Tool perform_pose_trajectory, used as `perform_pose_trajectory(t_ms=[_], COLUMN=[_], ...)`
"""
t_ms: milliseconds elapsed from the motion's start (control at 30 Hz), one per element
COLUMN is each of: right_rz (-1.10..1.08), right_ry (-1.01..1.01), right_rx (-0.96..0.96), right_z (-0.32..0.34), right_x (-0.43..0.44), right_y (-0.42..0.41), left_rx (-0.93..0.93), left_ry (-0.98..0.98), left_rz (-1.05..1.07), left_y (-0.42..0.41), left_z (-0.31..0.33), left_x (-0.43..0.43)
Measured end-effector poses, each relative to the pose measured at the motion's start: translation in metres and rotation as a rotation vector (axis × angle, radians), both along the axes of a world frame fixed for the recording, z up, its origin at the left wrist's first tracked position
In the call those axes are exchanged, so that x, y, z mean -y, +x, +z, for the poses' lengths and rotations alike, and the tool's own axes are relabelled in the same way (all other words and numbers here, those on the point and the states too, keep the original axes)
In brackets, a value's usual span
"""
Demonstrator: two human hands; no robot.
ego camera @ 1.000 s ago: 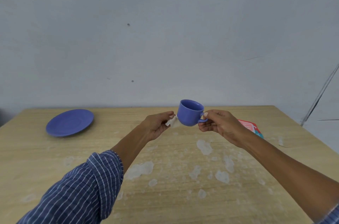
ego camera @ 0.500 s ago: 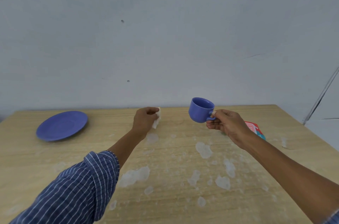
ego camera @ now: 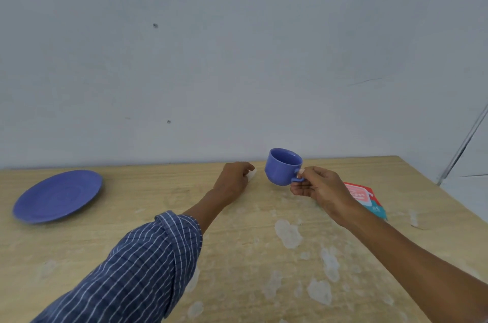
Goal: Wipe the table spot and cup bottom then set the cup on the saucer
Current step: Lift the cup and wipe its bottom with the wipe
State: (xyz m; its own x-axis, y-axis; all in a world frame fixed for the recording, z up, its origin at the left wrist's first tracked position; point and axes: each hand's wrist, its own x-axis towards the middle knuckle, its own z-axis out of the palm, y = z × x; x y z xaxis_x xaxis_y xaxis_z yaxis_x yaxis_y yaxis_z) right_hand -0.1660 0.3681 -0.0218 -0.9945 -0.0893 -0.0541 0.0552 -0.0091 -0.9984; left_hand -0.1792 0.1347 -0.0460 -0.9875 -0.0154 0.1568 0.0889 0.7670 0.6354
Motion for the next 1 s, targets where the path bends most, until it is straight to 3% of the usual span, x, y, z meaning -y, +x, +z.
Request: perform_pose_trajectory(t_ms=[300, 500, 667, 1000], right_rz=[-0.065, -0.079, -0.089, -0.098], right_ry=[0.045, 0.046, 0.065, 0.090], right_rx=[0.030, 0.045, 0.036, 0.036], right_z=[-0.014, -0.014, -0.010, -0.006], right_x=[0.013, 0.027, 0.037, 0.047], right_y=[-0.007, -0.003, -0.003, -0.007], left_rx=[0.038, 0.010, -0.017, 0.065], left_ry=[-0.226, -0.330, -0.310, -0.243], left_rz=[-0.256, -0.186, -0.115, -0.354], left_y=[0.009, 0.017, 0.015, 0.030], left_z=[0.004, 0.005, 0.007, 0.013], left_x=[0.007, 0.029, 0.028, 0.034])
